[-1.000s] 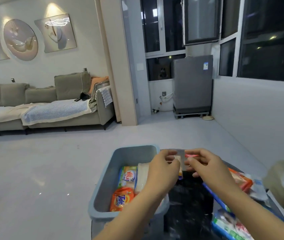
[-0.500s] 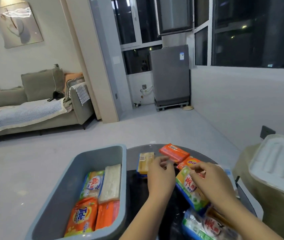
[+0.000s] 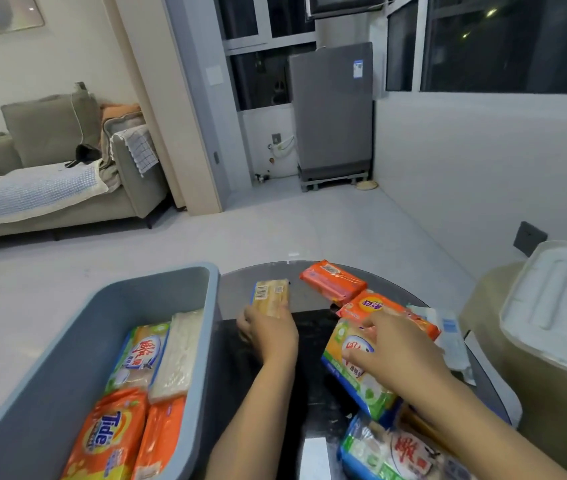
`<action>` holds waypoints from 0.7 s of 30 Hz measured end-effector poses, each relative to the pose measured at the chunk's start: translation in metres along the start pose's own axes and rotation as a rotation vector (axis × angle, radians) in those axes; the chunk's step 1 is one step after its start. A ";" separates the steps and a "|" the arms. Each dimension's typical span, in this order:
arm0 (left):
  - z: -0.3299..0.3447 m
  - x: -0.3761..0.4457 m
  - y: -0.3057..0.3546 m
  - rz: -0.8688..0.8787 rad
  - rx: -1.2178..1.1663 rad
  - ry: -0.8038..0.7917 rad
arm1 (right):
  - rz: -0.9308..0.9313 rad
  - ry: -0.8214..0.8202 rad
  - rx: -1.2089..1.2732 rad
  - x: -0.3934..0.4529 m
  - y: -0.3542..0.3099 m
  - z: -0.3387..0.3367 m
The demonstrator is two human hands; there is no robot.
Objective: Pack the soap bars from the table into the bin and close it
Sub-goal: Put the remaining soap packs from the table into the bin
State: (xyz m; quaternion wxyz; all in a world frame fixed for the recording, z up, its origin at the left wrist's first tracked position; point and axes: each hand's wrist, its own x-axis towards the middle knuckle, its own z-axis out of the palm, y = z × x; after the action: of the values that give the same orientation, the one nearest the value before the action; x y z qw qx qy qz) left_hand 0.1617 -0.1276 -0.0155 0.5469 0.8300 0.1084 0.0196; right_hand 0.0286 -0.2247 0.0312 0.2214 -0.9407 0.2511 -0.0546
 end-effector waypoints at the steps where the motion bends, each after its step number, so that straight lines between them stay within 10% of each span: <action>1: 0.003 0.005 -0.002 -0.020 -0.025 -0.004 | -0.001 -0.005 0.023 0.002 0.000 0.001; 21: -0.001 -0.001 -0.013 -0.218 -0.344 -0.142 | 0.090 0.242 0.633 0.009 0.012 0.000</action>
State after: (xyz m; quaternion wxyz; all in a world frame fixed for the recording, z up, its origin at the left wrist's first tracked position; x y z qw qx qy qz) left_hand 0.1587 -0.1218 -0.0269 0.6854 0.7072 0.1537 -0.0801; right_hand 0.0313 -0.2388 0.0254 0.4733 -0.7999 0.2874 -0.2314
